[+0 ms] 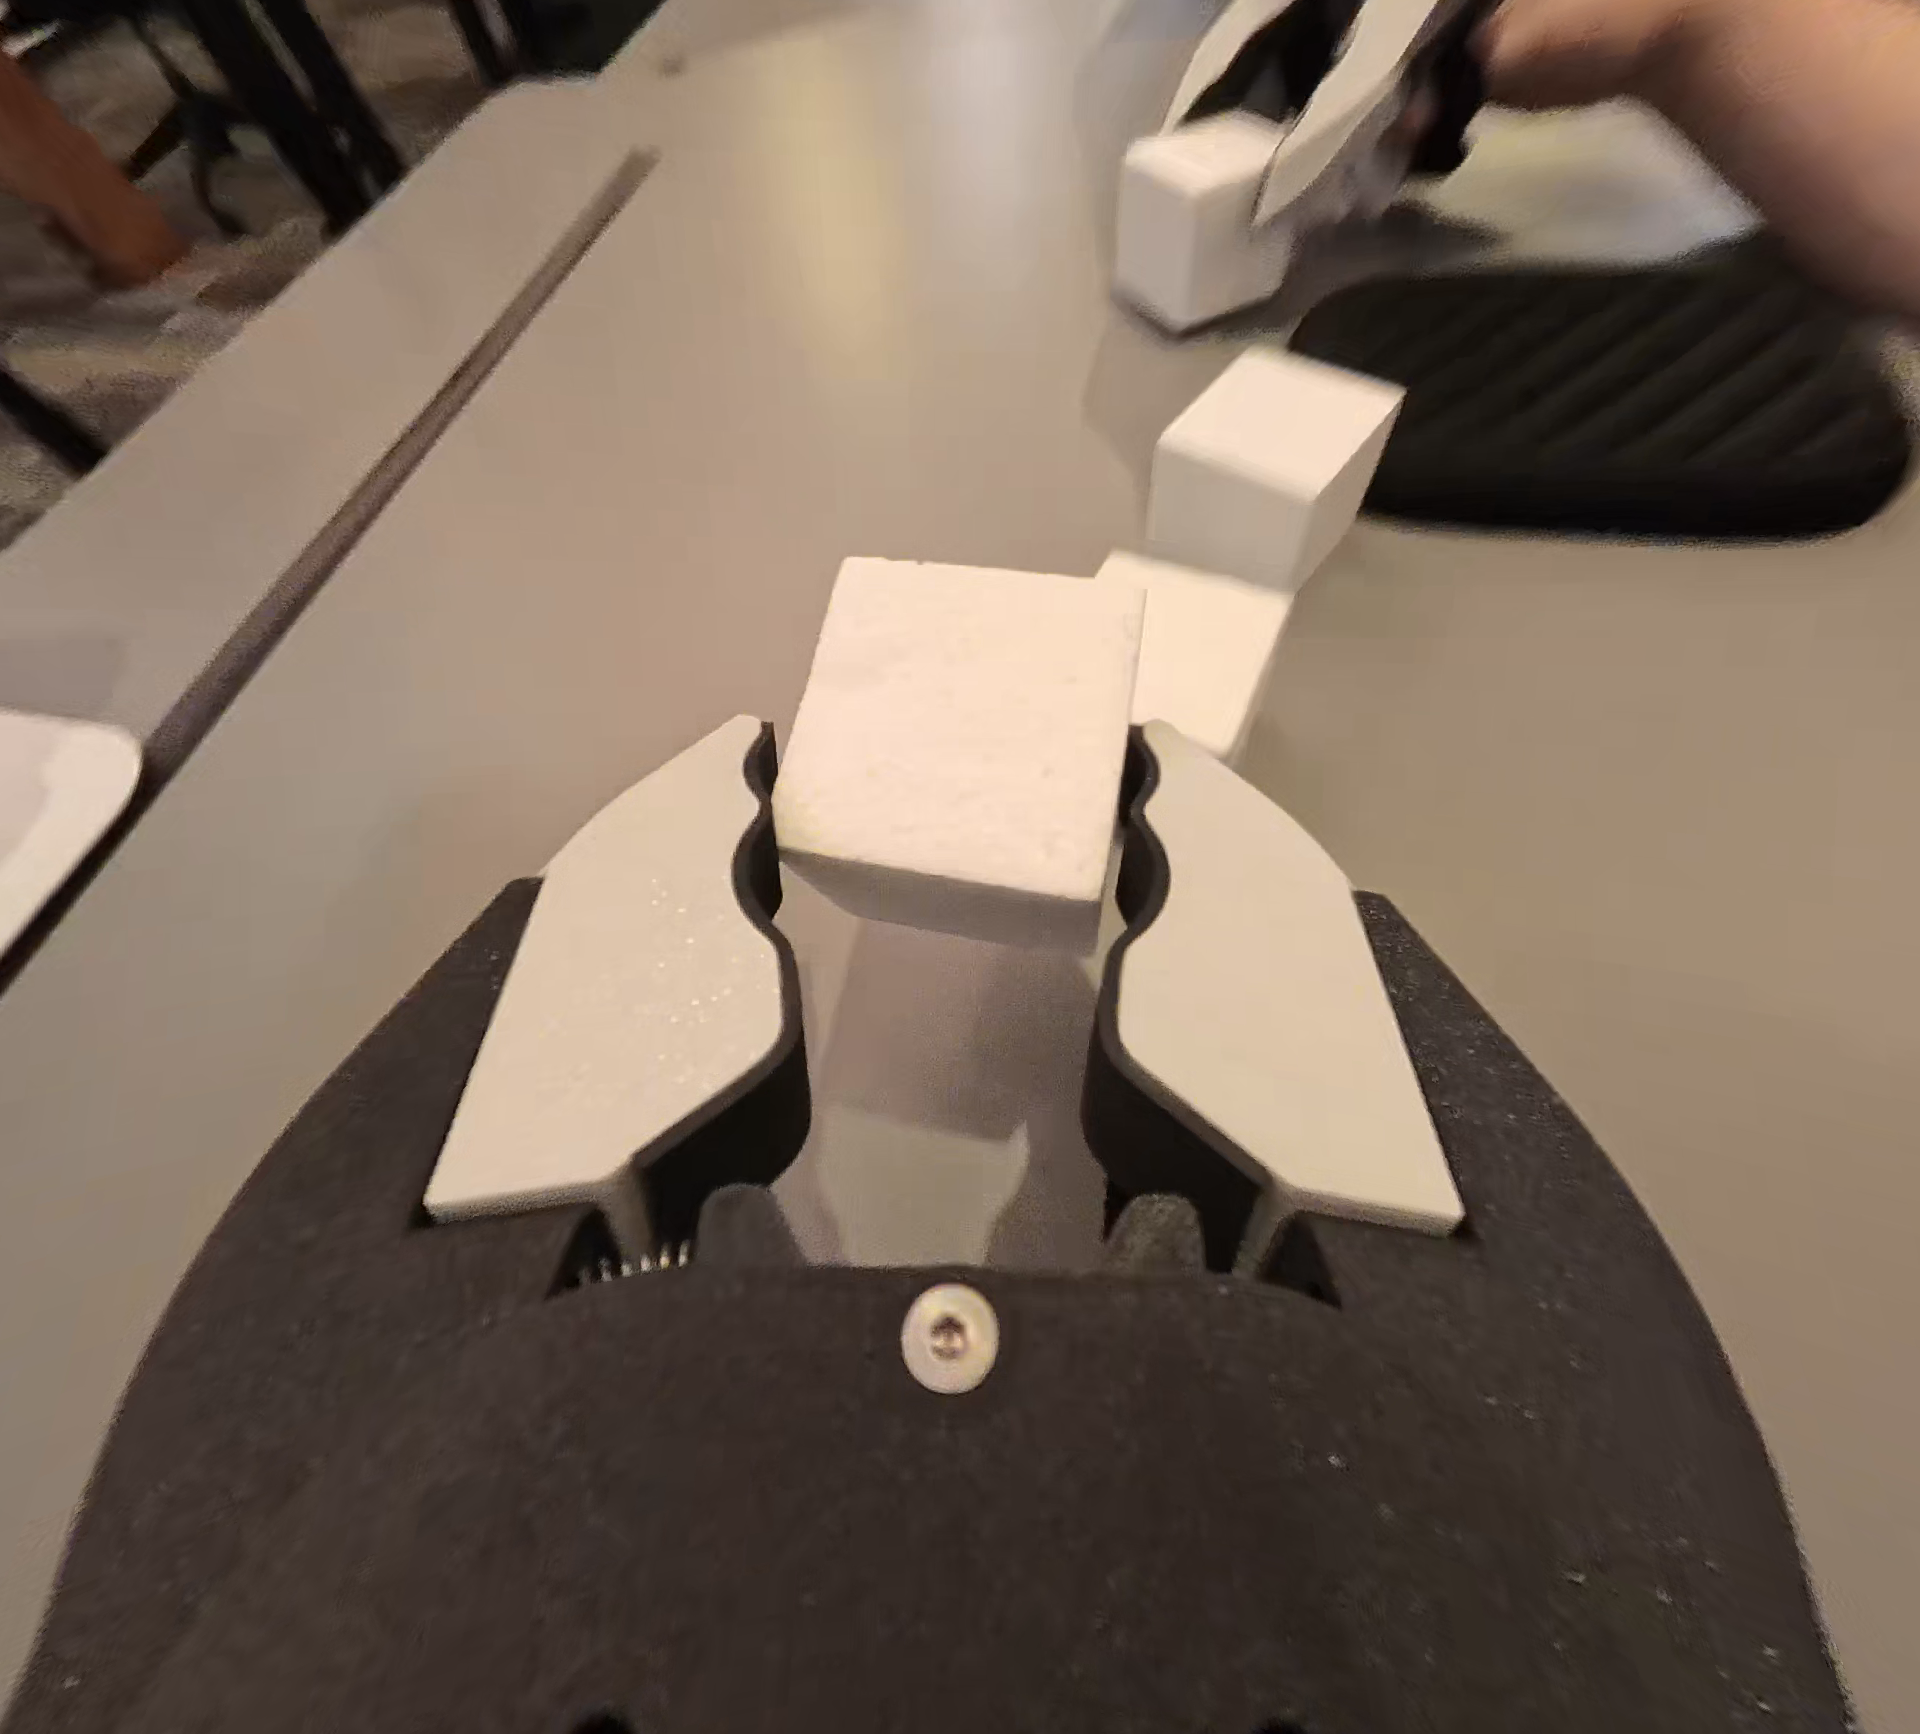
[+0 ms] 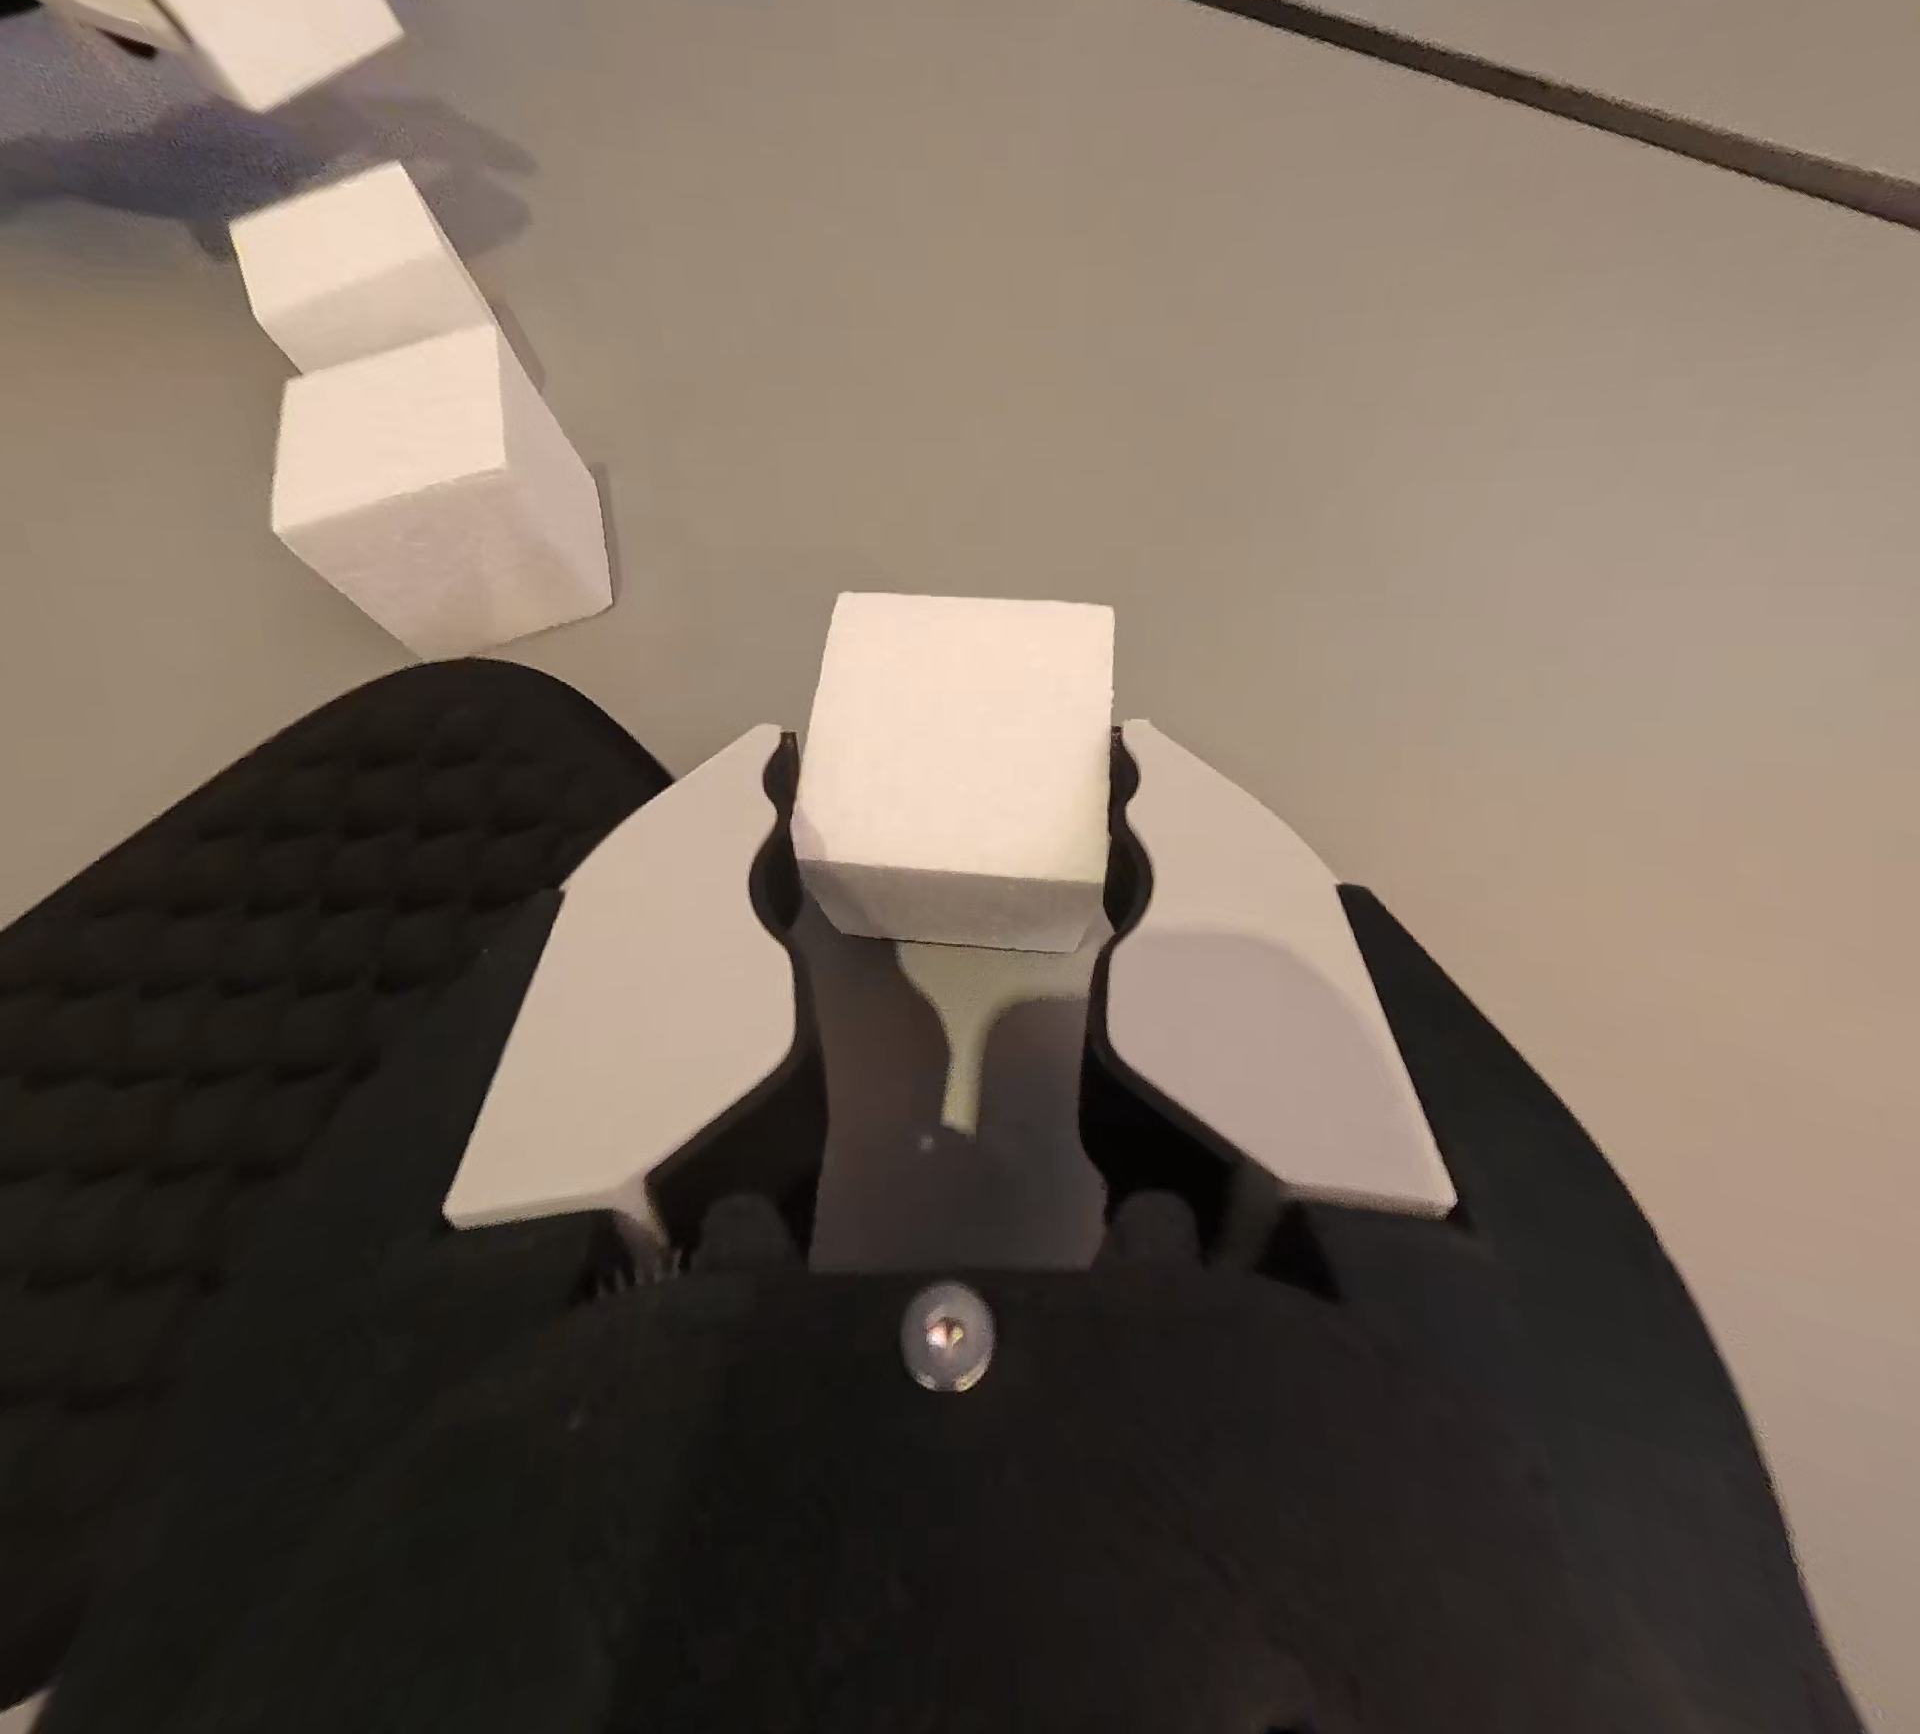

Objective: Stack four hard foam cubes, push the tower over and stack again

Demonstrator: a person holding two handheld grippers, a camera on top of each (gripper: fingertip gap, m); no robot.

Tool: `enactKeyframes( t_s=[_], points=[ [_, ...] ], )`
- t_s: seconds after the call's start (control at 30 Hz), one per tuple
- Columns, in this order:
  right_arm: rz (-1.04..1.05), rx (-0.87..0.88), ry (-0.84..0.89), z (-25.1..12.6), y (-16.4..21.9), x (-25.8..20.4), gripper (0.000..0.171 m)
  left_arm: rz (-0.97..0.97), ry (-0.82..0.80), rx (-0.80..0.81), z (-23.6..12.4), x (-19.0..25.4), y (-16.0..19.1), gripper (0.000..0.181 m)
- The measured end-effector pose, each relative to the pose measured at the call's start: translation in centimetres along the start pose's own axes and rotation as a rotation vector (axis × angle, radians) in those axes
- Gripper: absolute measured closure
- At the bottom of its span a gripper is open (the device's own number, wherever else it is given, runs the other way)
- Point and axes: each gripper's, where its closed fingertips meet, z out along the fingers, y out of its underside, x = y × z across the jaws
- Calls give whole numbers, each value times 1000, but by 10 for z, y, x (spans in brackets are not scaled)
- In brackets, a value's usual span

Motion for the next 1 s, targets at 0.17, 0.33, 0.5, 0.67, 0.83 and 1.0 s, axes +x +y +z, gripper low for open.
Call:
enactKeyframes(
  t_s=[0.17,0.33,0.5,0.67,0.83,1.0],
  points=[
    [14,148,3,-16,-19,2,114,82,50,29,10,22,-38,118],
    [36,256,19,-33,-31,6,114,135,108,-62,41,39,-28,118],
    [61,317,9,-43,-36,9,114,137,100,-61,40,37,-29,118],
    [57,308,13,-41,-36,10,114,116,114,14,42,38,-52,118],
    [64,292,20,-40,-30,11,114,157,219,-54,84,63,-71,118],
    [76,284,28,-42,-24,15,114,116,335,-106,107,87,-72,118]
  ],
)
